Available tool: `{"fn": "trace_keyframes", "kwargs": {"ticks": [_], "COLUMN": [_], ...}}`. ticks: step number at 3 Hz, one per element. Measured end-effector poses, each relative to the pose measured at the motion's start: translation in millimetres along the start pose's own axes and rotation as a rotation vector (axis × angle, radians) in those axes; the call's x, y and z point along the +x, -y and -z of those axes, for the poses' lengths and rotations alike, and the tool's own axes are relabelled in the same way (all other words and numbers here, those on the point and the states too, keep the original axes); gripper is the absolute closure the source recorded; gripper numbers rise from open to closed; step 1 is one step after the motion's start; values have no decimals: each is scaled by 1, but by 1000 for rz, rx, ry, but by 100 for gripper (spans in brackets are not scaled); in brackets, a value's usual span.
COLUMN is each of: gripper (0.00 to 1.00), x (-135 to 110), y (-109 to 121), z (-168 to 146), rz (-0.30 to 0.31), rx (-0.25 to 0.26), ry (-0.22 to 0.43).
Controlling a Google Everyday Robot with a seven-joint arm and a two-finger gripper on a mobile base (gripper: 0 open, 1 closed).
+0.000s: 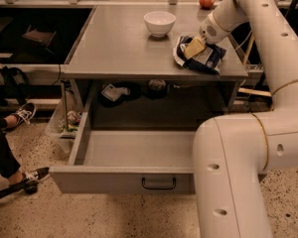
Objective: Pick blue chip bag from top drawer and place on counter
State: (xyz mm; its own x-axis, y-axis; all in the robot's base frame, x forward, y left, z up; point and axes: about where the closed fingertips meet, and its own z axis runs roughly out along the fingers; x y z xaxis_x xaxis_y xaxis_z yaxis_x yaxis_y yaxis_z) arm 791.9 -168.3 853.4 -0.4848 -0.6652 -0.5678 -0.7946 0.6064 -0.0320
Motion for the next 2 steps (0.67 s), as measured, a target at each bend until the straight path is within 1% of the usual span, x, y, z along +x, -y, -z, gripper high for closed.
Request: {"fn": "trace_keyframes", "kwargs": {"ticks": [1,2], "gripper": [12,0], "x": [0,0], "y": [0,0], "z": [0,-1], "rz": [0,0], "rx": [0,0], "ry": [0,-1]}}
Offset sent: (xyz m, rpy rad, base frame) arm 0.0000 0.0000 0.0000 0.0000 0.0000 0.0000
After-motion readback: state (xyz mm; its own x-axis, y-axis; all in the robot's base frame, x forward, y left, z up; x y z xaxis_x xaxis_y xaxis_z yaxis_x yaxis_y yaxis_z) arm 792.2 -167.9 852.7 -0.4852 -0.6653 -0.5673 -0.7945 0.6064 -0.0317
